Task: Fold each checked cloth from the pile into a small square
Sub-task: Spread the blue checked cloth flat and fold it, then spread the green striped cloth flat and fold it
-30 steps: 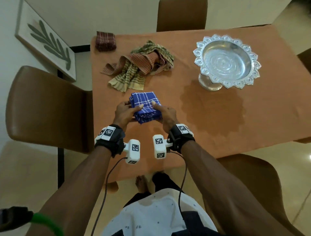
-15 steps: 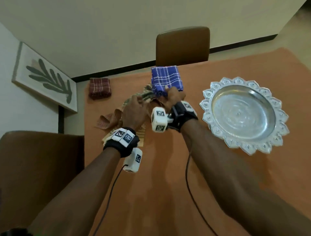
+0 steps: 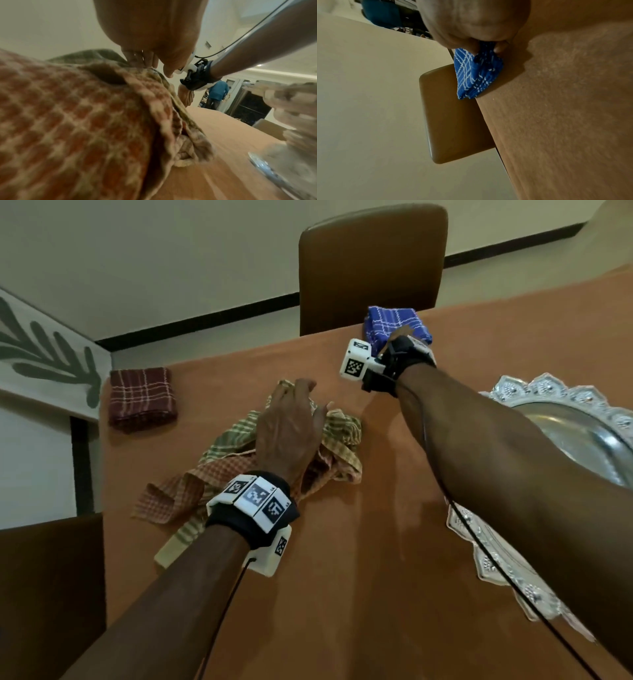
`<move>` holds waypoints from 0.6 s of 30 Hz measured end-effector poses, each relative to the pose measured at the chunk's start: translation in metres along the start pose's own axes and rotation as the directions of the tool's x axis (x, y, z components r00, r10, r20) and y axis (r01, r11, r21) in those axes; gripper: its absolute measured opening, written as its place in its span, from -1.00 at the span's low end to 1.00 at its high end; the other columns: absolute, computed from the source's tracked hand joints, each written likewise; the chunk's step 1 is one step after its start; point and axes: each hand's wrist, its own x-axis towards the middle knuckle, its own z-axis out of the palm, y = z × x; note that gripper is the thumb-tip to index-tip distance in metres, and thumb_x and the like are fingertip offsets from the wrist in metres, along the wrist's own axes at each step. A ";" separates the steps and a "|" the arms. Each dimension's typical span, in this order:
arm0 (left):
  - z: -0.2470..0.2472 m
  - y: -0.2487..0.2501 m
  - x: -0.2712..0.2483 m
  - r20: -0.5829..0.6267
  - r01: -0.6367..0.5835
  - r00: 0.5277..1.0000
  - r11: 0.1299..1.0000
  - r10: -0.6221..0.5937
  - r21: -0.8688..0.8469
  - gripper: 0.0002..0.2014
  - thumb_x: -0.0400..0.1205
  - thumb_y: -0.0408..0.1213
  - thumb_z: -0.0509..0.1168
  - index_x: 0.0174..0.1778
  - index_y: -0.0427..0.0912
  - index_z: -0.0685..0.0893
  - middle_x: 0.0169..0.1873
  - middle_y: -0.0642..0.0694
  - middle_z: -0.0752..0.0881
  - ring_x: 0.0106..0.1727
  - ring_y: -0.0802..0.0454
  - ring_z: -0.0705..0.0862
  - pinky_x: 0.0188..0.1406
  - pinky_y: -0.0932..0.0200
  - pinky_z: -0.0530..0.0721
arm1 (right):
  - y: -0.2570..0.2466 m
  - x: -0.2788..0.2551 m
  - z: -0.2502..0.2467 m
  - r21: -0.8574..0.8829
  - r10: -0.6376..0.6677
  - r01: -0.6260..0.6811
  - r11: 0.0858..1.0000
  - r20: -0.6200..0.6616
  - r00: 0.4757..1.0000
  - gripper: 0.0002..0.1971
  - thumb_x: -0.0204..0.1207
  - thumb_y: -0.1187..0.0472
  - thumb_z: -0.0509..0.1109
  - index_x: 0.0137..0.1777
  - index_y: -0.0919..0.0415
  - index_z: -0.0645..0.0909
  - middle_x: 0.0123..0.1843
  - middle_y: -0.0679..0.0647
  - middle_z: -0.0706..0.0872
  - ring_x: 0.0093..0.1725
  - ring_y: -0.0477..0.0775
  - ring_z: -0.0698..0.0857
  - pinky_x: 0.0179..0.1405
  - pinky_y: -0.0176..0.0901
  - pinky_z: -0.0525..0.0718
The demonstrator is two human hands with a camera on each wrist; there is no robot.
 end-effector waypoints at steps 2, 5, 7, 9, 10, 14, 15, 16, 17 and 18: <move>0.009 0.005 0.000 0.006 -0.064 0.998 0.996 0.063 0.057 -0.61 0.66 -0.02 0.35 0.35 -0.11 0.59 0.08 -0.13 0.69 0.01 -0.05 0.67 -0.15 0.09 0.64 | -0.004 -0.009 -0.012 -0.265 -0.014 -0.006 0.964 -0.074 0.997 -0.43 0.66 0.06 0.28 0.57 0.35 0.32 0.55 0.38 0.44 0.49 0.37 0.48 0.31 0.11 0.61; 0.023 0.010 -0.001 0.047 -0.177 0.984 0.979 0.173 0.104 -0.59 0.62 -0.08 0.38 0.35 -0.17 0.58 0.18 -0.14 0.69 0.24 -0.11 0.60 0.17 -0.07 0.61 | -0.011 -0.046 -0.030 -0.295 -0.027 0.026 0.955 0.000 1.000 -0.48 0.80 0.22 0.07 0.63 0.54 0.12 0.64 0.48 0.24 0.61 0.44 0.30 0.32 0.03 0.56; 0.028 0.013 -0.002 0.070 -0.181 0.982 0.978 0.174 0.104 -0.56 0.59 -0.15 0.39 0.36 -0.20 0.57 0.28 -0.16 0.66 0.39 -0.15 0.54 0.32 -0.13 0.51 | -0.003 -0.048 -0.015 -0.400 -0.053 0.088 0.912 0.099 0.994 -0.45 0.81 0.23 0.04 0.63 0.59 0.02 0.69 0.48 0.11 0.67 0.41 0.17 0.35 -0.14 0.48; 0.030 0.016 -0.002 0.092 -0.164 0.984 0.981 0.155 0.105 -0.52 0.57 -0.16 0.42 0.39 -0.21 0.55 0.34 -0.18 0.64 0.47 -0.16 0.49 0.38 -0.15 0.46 | 0.006 -0.023 0.004 -0.492 -0.138 0.156 0.857 0.072 0.988 -0.39 0.76 0.06 0.16 0.66 0.44 0.15 0.70 0.34 0.21 0.67 0.29 0.24 0.21 -0.25 0.48; 0.030 0.017 -0.001 0.109 -0.156 0.983 0.982 0.145 0.104 -0.50 0.57 -0.14 0.43 0.41 -0.22 0.54 0.35 -0.19 0.63 0.48 -0.16 0.49 0.39 -0.14 0.46 | 0.002 -0.019 0.009 -0.548 -0.213 0.151 0.823 -0.051 0.976 -0.32 0.72 -0.05 0.21 0.69 0.34 0.13 0.73 0.27 0.18 0.69 0.26 0.21 0.38 -0.08 0.42; 0.033 0.017 0.001 0.176 -0.184 0.971 0.977 0.164 0.106 -0.48 0.64 -0.10 0.38 0.48 -0.23 0.51 0.41 -0.19 0.61 0.51 -0.15 0.48 0.46 -0.11 0.44 | 0.003 -0.012 0.013 -0.730 -0.308 0.142 0.668 -0.098 0.946 -0.40 0.75 0.09 0.13 0.74 0.18 0.06 0.76 0.21 0.10 0.71 0.33 0.11 0.63 0.30 0.12; 0.034 0.017 0.001 0.188 -0.182 0.969 0.977 0.159 0.114 -0.48 0.64 -0.10 0.37 0.49 -0.23 0.50 0.43 -0.19 0.60 0.52 -0.15 0.47 0.48 -0.12 0.42 | 0.008 -0.009 0.011 -0.758 -0.309 0.139 0.637 -0.086 0.947 -0.42 0.76 0.12 0.09 0.74 0.17 0.07 0.75 0.21 0.11 0.70 0.36 0.13 0.63 0.30 0.13; 0.036 0.016 0.001 0.190 -0.184 0.969 0.976 0.160 0.117 -0.48 0.65 -0.10 0.36 0.50 -0.24 0.50 0.44 -0.19 0.59 0.53 -0.15 0.46 0.50 -0.12 0.41 | 0.010 -0.005 0.011 -0.762 -0.315 0.130 0.634 -0.102 0.943 -0.43 0.76 0.13 0.07 0.74 0.16 0.08 0.75 0.20 0.12 0.69 0.38 0.14 0.62 0.30 0.16; 0.038 0.017 0.003 0.206 -0.196 0.964 0.974 0.170 0.111 -0.48 0.65 -0.10 0.35 0.50 -0.24 0.49 0.45 -0.19 0.59 0.54 -0.14 0.45 0.51 -0.13 0.39 | 0.013 0.002 0.011 -0.767 -0.331 0.113 0.632 -0.134 0.934 -0.44 0.76 0.13 0.08 0.73 0.15 0.10 0.75 0.19 0.13 0.68 0.39 0.15 0.60 0.31 0.19; 0.039 0.016 0.003 0.221 -0.198 0.961 0.973 0.168 0.121 -0.49 0.67 -0.11 0.33 0.51 -0.24 0.49 0.45 -0.19 0.58 0.55 -0.14 0.44 0.52 -0.13 0.38 | 0.010 -0.002 0.012 -0.756 -0.318 0.083 0.650 -0.171 0.933 -0.44 0.75 0.14 0.10 0.73 0.14 0.11 0.75 0.17 0.14 0.68 0.39 0.15 0.58 0.32 0.23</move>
